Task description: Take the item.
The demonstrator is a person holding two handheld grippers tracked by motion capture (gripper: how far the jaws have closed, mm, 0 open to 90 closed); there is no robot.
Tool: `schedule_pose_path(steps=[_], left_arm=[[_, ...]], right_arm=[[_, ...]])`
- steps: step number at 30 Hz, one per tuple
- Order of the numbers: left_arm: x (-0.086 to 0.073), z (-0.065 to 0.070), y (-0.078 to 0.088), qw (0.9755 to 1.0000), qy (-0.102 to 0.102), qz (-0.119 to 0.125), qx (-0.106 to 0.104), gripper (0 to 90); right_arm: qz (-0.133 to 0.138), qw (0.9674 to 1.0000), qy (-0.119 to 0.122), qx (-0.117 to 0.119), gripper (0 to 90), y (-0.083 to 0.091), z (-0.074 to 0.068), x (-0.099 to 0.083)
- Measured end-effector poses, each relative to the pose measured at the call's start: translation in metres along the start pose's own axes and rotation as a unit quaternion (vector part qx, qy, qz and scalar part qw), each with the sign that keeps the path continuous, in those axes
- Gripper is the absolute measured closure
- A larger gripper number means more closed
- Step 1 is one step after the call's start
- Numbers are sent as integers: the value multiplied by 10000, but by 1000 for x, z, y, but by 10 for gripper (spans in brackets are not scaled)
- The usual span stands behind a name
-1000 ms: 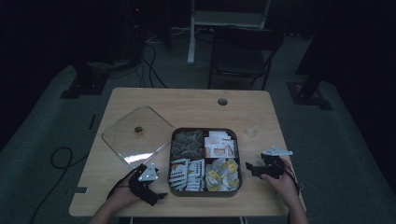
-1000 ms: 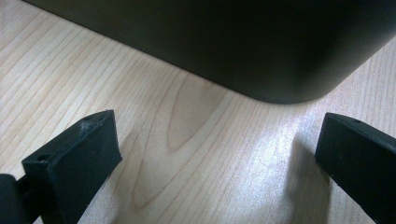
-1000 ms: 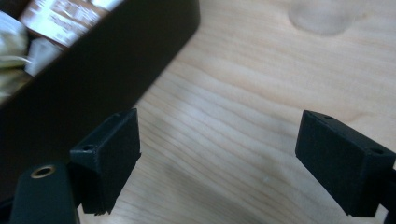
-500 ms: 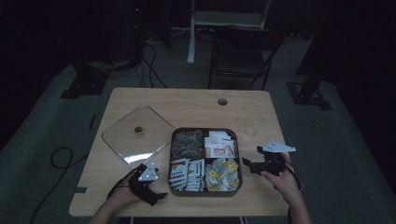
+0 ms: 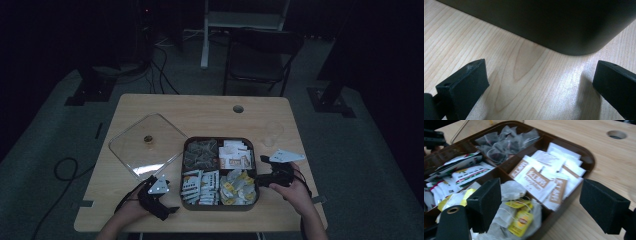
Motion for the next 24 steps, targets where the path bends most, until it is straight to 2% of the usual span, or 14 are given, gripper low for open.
schedule_pose_path(steps=[2, 5, 6, 8, 10, 13, 19, 24], left_arm=[[0, 0, 0, 10000, 1, 0, 0, 3], [0, 0, 0, 10000, 0, -1, 0, 3], [0, 0, 0, 10000, -1, 0, 0, 3], [0, 0, 0, 10000, 0, -1, -1, 3], [0, 0, 0, 10000, 0, -2, -1, 3], [0, 0, 0, 10000, -1, -2, -1, 3], [0, 0, 0, 10000, 0, 0, -1, 3], [0, 0, 0, 10000, 1, 0, -1, 3]], right_arm=[[-21, 9999, 93, 88, 176, -4, -5, 0], [-104, 9996, 193, 190, 227, -11, -11, 1], [-134, 9994, 244, 185, 227, -14, -13, 1], [-240, 9990, 310, 207, 283, -19, -17, 1], [-257, 9988, 388, 125, 299, -24, -20, 1], [-309, 9984, 412, 225, 335, -33, -23, 0], [-516, 9959, 685, 296, 447, -45, -24, -3], [-681, 9930, 927, 286, 484, -48, -27, -5]])
Point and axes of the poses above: each handheld gripper's, and its own axes: y roughly backward along the jaws, x roughly out of its top, z roughly to its right, the point moved 2 cm from there along -y, roughly forward along the jaws, and after that the axes turned 6 degrees about -x, right-handed, at the moved point
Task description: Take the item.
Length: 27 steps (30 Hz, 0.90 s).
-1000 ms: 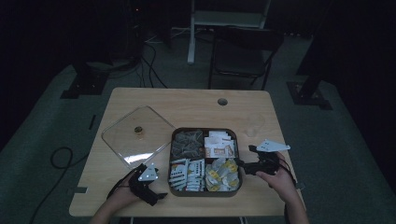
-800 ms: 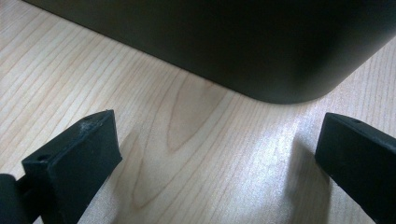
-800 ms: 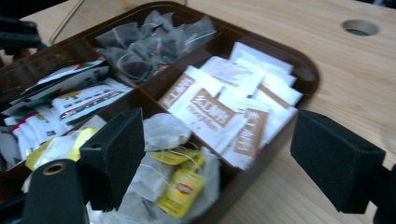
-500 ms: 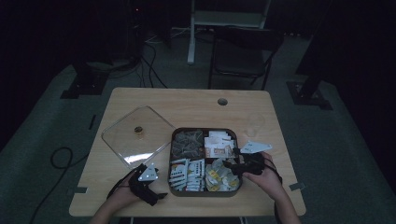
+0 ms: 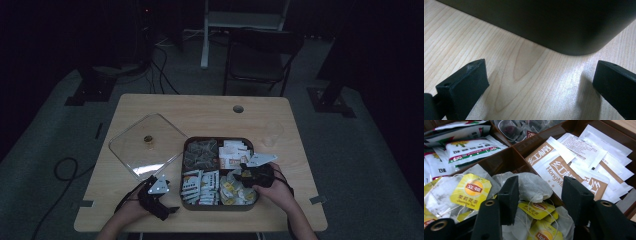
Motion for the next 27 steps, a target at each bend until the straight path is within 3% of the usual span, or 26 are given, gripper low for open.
schedule_pose_path(steps=[11, 17, 18, 20, 27], left_arm=[[0, 0, 0, 10000, 1, 1, 0, 3], [0, 0, 0, 10000, 2, 1, 0, 3], [0, 0, 0, 10000, 2, 2, 0, 3], [0, 0, 0, 10000, 3, 2, 0, 3], [0, 0, 0, 10000, 3, 2, 0, 3]], right_arm=[[-86, 9998, 182, -95, 702, 1, 6, 3], [50, 10000, 11, -17, 864, 7, 12, 5], [82, 9999, -66, 86, 880, 9, 13, 5], [78, 9997, -82, 223, 890, 13, 12, 7], [269, 9994, -12, 236, 898, 21, 8, 12]])
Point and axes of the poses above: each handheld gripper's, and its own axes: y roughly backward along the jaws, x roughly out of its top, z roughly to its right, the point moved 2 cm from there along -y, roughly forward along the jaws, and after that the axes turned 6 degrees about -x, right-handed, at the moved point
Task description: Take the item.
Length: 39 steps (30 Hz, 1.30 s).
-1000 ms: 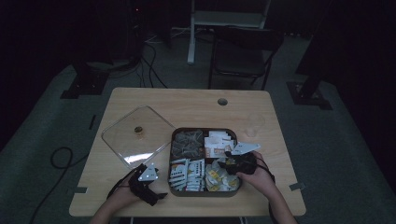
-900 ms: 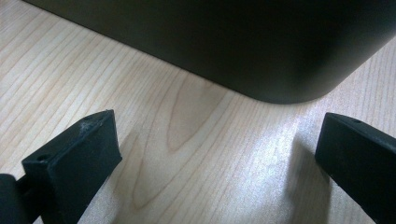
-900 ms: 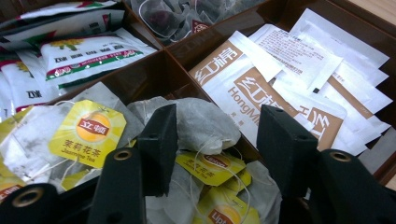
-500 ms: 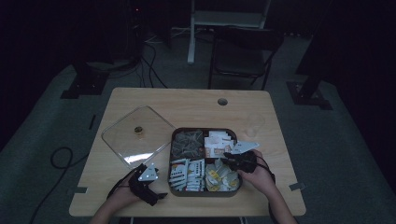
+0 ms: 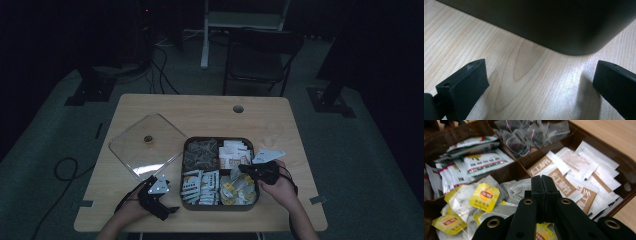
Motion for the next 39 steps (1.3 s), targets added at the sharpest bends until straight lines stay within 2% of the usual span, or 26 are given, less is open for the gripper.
schedule_pose_path(steps=[4, 15, 21, 26, 32, 39], left_arm=[[0, 0, 0, 10000, -3, -1, 0, 3], [0, 0, 0, 10000, -10, -6, 3, 3], [0, 0, 0, 10000, -3, 1, 5, 3], [0, 0, 0, 10000, -4, -6, 2, 3], [0, 0, 0, 10000, -7, -6, 3, 3], [0, 0, 0, 10000, -3, 0, 8, 3]], right_arm=[[148, 9998, -39, 127, 899, 6, -2, 7], [399, 9989, -21, 262, 900, 18, -7, 23], [554, 9982, 1, 219, 900, 23, -5, 32], [660, 9978, -31, 93, 900, 27, 0, 37], [773, 9970, -96, -12, 900, 30, 7, 42], [928, 9951, -249, -236, 900, 37, 23, 45]])
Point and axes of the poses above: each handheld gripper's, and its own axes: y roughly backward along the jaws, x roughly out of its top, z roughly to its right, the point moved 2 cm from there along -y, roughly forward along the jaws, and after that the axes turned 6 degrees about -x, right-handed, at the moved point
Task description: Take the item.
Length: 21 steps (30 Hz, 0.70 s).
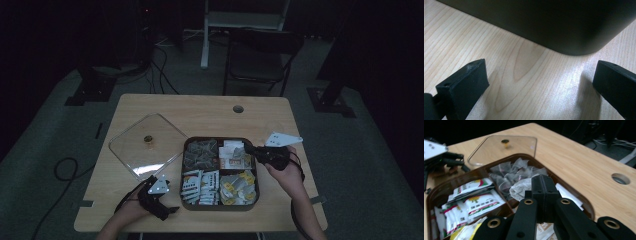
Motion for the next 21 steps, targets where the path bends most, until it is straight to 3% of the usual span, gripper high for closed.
schedule_pose_path(steps=[20, 21], left_arm=[[0, 0, 0, 10000, -5, -5, -7, 3], [0, 0, 0, 10000, -5, -6, -6, 3]], right_arm=[[177, 9977, -337, -565, 900, 15, 49, 6], [201, 9971, -383, -633, 900, 18, 58, 8]])
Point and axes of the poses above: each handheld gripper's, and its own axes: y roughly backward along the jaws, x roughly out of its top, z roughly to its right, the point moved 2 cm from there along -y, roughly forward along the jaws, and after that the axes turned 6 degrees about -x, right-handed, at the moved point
